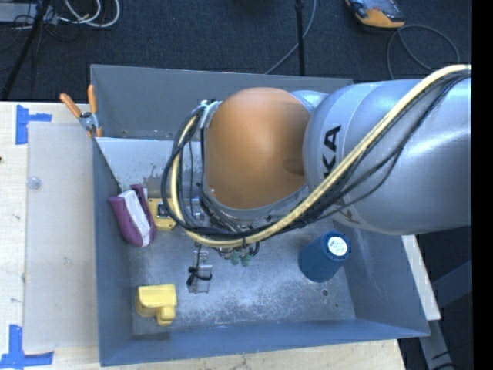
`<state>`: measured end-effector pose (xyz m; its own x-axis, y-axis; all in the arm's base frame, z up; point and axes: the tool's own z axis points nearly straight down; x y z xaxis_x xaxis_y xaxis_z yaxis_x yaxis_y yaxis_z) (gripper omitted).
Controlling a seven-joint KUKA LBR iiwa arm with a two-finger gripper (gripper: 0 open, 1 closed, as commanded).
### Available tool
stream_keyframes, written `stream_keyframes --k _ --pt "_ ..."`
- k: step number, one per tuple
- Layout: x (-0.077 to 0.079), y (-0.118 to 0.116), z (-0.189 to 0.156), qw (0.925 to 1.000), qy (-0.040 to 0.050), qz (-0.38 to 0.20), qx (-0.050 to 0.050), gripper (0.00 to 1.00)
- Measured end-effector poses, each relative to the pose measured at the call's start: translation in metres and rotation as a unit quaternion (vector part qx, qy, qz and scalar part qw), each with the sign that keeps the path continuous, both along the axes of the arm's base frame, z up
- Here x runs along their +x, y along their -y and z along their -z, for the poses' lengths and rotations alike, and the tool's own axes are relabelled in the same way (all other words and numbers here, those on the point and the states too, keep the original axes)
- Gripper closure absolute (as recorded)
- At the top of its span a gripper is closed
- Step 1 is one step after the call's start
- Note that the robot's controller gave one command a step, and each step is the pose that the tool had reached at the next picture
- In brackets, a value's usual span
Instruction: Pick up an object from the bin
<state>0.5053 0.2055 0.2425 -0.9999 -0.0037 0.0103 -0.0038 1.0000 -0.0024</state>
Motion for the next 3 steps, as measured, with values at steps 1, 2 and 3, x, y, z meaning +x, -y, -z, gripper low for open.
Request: stream_keyframes --k 1,2,3 --pt "0.002 0.001 -0.004 1.0000 0.0038 0.002 0.001 0.00" --pt "-0.005 0.015 0.027 1.0000 0.0065 -0.003 0.003 0.00" --pt "-0.008 0.022 0.043 1.0000 0.0035 -0.004 0.001 0.00"
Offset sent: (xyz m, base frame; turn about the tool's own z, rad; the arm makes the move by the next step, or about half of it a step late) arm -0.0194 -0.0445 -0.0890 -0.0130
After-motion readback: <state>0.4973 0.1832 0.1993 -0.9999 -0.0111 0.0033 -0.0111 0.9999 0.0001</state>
